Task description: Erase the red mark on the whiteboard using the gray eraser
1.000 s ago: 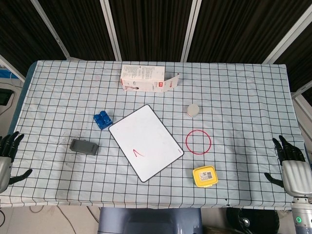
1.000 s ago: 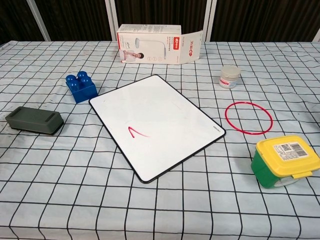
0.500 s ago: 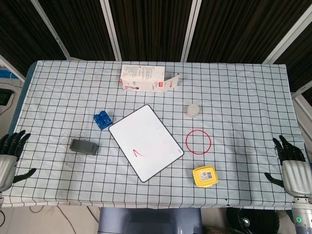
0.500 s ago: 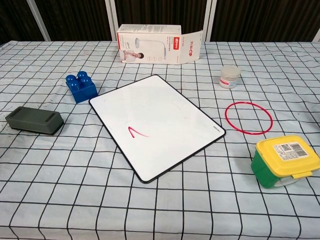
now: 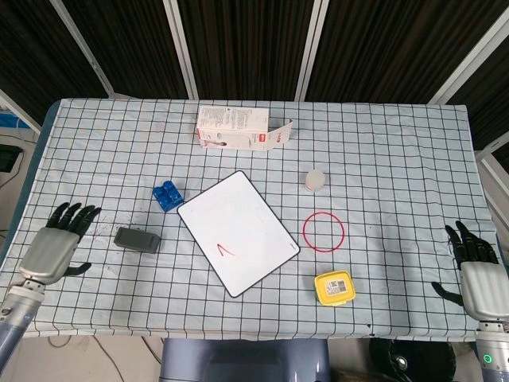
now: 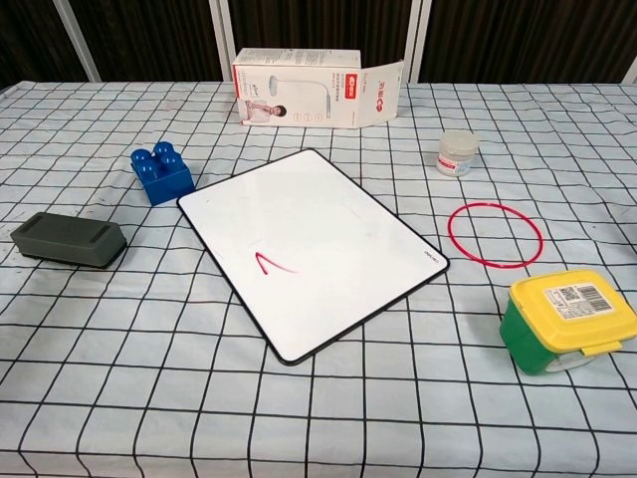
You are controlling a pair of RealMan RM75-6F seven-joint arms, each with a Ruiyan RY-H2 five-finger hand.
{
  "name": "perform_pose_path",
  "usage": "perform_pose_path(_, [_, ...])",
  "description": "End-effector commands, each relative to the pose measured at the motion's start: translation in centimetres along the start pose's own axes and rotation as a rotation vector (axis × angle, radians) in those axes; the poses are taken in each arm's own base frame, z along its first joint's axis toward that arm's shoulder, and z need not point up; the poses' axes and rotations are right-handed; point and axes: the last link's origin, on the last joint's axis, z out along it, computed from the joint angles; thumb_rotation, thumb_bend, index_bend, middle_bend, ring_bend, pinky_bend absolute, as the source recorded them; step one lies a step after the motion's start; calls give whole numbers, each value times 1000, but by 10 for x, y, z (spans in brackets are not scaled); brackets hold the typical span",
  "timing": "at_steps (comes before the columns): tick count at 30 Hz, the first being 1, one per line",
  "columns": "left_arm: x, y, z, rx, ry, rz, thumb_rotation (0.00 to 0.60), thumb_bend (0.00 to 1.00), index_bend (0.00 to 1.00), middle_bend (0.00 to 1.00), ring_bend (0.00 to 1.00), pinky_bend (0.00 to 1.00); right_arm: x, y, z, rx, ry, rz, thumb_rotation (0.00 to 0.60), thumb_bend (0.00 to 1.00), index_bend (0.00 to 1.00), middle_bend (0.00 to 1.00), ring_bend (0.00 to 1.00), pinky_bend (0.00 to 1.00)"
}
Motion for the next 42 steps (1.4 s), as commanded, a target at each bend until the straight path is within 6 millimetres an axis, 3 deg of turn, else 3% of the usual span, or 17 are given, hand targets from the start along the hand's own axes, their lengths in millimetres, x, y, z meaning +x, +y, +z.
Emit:
perform_pose_path(1, [6,10,27,-38,-63,40,600,75,0,101,0,32,0,0,0,0,-2,0,600,11,0,18,133,180])
perform_pose_path(12, [-2,23,66,-85,-157,128,600,86,102,191,0,34,-1,0,1,-5,-10,8,600,12,0,18,134,180])
perform_pose_path(28, [-29,34,82,-120,-154,136,600,95,336,337,24,73,-2,0,1,-11,-19,18,600,11,0,18,134,180])
perform_pose_path(42, [-43,42,91,-147,-138,166,600,97,342,330,35,75,-2,0,1,-15,-26,22,600,11,0,18,135,180])
